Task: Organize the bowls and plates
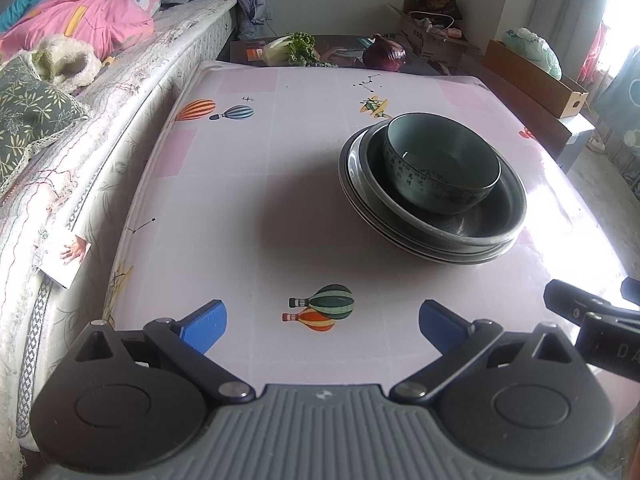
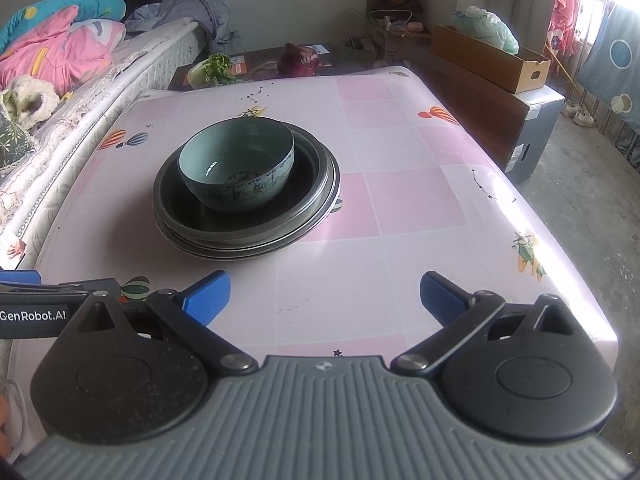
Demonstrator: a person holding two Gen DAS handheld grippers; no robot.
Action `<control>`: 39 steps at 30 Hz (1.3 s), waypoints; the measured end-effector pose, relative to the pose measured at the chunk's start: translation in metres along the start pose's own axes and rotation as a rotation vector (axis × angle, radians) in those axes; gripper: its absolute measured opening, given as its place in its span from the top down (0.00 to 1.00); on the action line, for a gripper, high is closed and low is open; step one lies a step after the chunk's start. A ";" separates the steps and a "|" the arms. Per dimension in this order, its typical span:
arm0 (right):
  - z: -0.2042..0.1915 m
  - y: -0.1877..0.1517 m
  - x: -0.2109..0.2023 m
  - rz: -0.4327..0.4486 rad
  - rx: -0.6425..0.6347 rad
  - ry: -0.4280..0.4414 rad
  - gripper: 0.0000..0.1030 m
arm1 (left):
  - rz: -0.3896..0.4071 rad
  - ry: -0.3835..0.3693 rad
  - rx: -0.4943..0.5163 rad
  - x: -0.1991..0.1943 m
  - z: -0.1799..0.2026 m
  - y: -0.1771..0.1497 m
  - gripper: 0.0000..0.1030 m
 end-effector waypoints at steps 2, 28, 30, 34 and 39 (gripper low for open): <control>0.000 0.000 0.000 0.000 0.000 0.000 0.01 | 0.001 0.000 -0.001 0.000 0.000 0.000 0.00; -0.002 0.003 -0.002 0.005 -0.008 0.001 0.01 | 0.009 0.006 -0.009 -0.004 -0.004 0.004 0.00; -0.002 0.004 -0.003 0.005 -0.009 0.001 0.01 | 0.009 0.006 -0.009 -0.004 -0.004 0.004 0.00; -0.003 0.004 -0.003 0.004 -0.010 0.001 0.01 | 0.009 0.005 -0.011 -0.004 -0.005 0.003 0.00; -0.003 0.004 -0.003 0.004 -0.010 0.001 0.01 | 0.010 0.007 -0.010 -0.004 -0.006 0.003 0.00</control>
Point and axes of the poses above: each gripper's, at about its wrist camera, not at the fingertips, and x roughly the way its jaws point, z to its right, y to its top, the point moved 10 cm from there along x, roughly the way its jaws point, and after that the axes turned 11 degrees about -y, right-handed, at the moved point
